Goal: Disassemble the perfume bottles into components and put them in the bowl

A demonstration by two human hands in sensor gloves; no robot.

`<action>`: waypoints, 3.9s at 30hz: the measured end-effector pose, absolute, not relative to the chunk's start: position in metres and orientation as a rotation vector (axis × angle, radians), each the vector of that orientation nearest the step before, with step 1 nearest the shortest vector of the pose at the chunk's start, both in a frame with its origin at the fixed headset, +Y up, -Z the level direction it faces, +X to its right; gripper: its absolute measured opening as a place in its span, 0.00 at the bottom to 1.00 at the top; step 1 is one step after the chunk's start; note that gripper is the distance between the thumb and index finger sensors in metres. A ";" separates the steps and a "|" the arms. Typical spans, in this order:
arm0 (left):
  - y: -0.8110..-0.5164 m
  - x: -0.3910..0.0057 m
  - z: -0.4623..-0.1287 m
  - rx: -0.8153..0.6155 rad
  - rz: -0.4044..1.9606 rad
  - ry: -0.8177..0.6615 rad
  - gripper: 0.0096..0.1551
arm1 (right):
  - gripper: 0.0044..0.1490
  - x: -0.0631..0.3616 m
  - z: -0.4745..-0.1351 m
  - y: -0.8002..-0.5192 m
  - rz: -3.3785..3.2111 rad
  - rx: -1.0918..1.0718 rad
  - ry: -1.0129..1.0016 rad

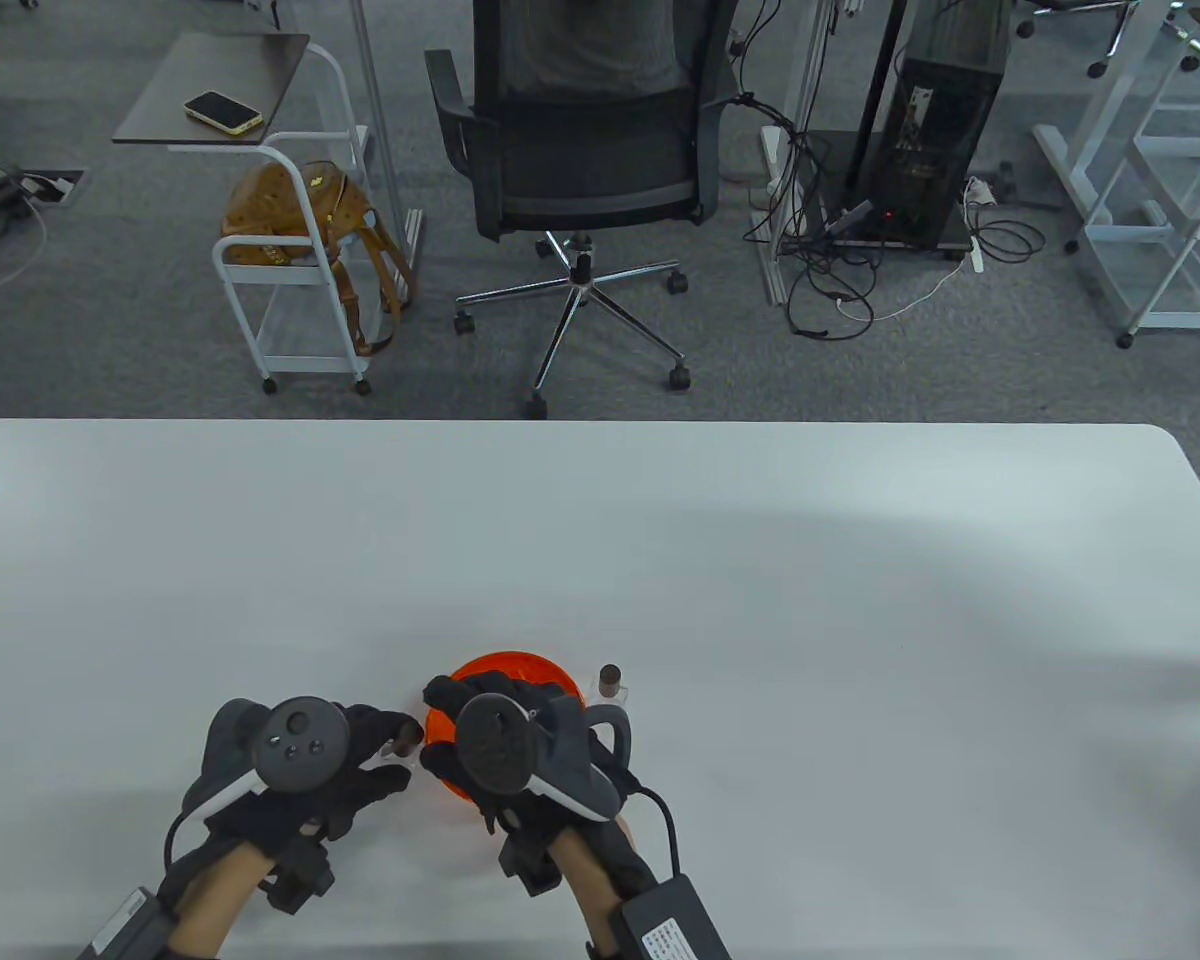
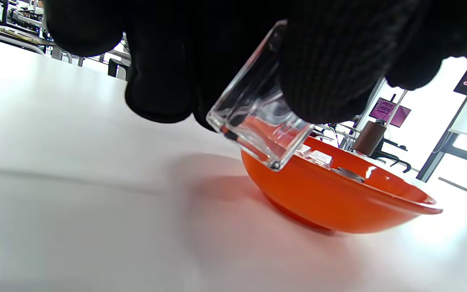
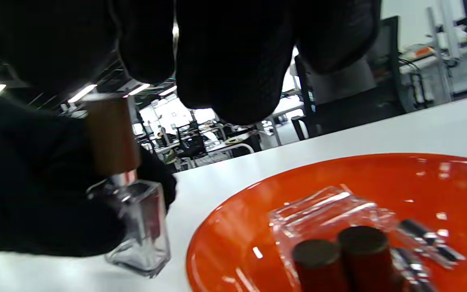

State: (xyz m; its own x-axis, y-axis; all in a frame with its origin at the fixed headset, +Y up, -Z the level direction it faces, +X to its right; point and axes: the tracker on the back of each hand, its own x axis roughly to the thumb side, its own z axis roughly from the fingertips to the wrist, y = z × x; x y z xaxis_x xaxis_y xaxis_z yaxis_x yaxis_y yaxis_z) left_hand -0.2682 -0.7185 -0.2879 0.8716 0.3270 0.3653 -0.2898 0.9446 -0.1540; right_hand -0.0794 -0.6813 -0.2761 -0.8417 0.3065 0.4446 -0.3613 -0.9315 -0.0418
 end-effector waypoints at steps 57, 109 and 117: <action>-0.713 -0.259 -0.283 -0.034 0.335 -0.418 0.31 | 0.26 -0.090 -0.278 -0.694 2.729 0.497 -0.259; -0.712 -0.265 -0.284 -0.009 0.422 -0.387 0.30 | 0.29 -0.090 -0.277 -0.698 2.743 0.536 -0.233; -0.712 -0.265 -0.283 -0.011 0.422 -0.389 0.30 | 0.30 -0.090 -0.278 -0.697 2.731 0.539 -0.210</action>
State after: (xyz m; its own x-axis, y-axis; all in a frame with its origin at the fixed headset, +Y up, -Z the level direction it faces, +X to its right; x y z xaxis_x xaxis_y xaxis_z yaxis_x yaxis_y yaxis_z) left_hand -0.2647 -0.7125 -0.2834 0.8398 0.4015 0.3654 -0.3973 0.9132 -0.0903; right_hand -0.0901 -0.6965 -0.2780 -0.8669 0.3075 0.3923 -0.3638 -0.9284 -0.0762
